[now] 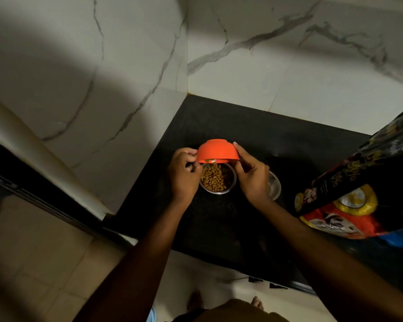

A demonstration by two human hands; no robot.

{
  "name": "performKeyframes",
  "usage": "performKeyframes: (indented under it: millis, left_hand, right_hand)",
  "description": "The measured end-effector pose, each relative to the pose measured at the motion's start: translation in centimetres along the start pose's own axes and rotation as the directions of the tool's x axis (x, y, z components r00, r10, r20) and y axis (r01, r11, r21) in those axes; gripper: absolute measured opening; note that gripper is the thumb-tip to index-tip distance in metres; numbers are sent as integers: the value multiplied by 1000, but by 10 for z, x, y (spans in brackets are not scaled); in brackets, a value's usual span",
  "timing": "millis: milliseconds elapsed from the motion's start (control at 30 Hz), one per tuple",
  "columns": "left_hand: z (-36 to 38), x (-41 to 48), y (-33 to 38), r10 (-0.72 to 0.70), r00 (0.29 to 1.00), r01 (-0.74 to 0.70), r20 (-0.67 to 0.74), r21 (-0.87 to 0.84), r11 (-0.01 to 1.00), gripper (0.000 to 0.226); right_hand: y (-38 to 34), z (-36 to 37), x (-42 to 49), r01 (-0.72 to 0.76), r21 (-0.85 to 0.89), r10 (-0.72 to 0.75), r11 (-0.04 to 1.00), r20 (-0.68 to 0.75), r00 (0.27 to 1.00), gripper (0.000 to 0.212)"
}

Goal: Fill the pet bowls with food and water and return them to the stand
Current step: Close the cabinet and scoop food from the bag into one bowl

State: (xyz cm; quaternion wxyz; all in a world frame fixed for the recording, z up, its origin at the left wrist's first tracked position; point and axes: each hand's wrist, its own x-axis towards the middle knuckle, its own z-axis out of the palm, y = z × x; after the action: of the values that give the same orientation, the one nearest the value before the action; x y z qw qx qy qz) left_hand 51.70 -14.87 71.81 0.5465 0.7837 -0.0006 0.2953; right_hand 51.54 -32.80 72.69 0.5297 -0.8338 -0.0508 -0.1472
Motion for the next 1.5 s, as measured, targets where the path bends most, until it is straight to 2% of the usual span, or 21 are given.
performKeyframes:
  millis: [333,600,767,967,1100,1333,1500]
  left_hand:
    - [-3,-3,12,91,996,-91,-21,-35,995,17]
    - [-3,-1,21,20,1000,-19,9,-58,998,6]
    - [-4,6,26,-45,999,47,22,-69,997,11]
    - [-6,6,29,-7,999,11,39,-83,996,9]
    - [-4,-1,25,1,998,3,61,-78,997,13]
    - [-1,-4,26,-19,998,23,62,-70,997,14]
    - [0,4,38,-94,995,97,31,-127,987,17]
  right_hand:
    - [-11,-1,-3,6,167,12,986,-111,994,42]
    - [-14,-8,-2,-14,151,34,988,-129,991,40]
    - [-20,-11,3,-8,124,23,992,-120,993,39]
    - [-27,-14,1,31,116,-11,993,-171,985,38]
    - [-24,-14,-7,3,108,21,994,-220,975,37]
    - [-29,-18,-11,-29,104,52,994,-224,973,37]
    - [-37,-22,-3,-42,154,79,987,-240,967,33]
